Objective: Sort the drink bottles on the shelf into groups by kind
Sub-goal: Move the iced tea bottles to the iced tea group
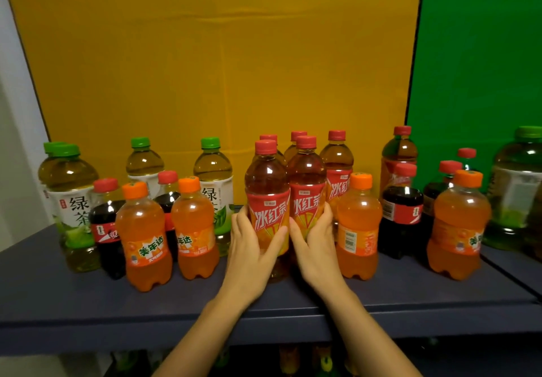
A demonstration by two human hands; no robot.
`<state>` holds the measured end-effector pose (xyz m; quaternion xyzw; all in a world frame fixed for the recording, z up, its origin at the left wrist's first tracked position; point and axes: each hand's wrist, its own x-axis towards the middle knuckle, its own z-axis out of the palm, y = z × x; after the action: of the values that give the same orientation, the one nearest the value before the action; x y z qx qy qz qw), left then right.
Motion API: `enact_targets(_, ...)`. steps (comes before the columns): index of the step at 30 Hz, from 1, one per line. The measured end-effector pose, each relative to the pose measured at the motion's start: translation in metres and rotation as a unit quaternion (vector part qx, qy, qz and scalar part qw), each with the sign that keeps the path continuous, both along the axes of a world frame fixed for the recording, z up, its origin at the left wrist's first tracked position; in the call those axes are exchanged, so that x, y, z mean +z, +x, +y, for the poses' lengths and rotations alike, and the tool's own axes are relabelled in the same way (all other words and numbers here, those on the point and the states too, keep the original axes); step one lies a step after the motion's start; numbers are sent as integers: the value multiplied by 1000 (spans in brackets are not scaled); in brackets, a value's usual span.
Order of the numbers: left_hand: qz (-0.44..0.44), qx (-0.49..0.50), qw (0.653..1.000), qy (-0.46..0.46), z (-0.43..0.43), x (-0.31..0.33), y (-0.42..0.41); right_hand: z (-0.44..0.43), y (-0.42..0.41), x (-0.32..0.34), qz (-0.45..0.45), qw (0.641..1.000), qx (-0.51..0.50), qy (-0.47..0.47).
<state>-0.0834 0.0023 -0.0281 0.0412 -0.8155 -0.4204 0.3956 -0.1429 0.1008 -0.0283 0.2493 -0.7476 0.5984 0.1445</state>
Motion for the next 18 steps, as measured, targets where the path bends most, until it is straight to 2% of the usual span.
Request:
enact_targets(6, -6, 15, 1000, -10, -4, 2, -5, 1, 0, 3, 3, 1000, -4, 5)
enact_targets(10, 0, 49, 998, -40, 0, 2, -1, 13, 11, 6, -32, 998, 46, 38)
enact_targets(13, 94, 103, 987, -82, 16, 4, 9, 33, 23, 7, -48, 990, 114, 62)
enact_targets(15, 150, 98, 978, -103, 33, 5, 15, 53, 33, 10, -43, 981, 161, 100)
enact_targets(18, 166, 85, 975, -117, 57, 5, 15, 92, 39, 13, -42, 962, 210, 167)
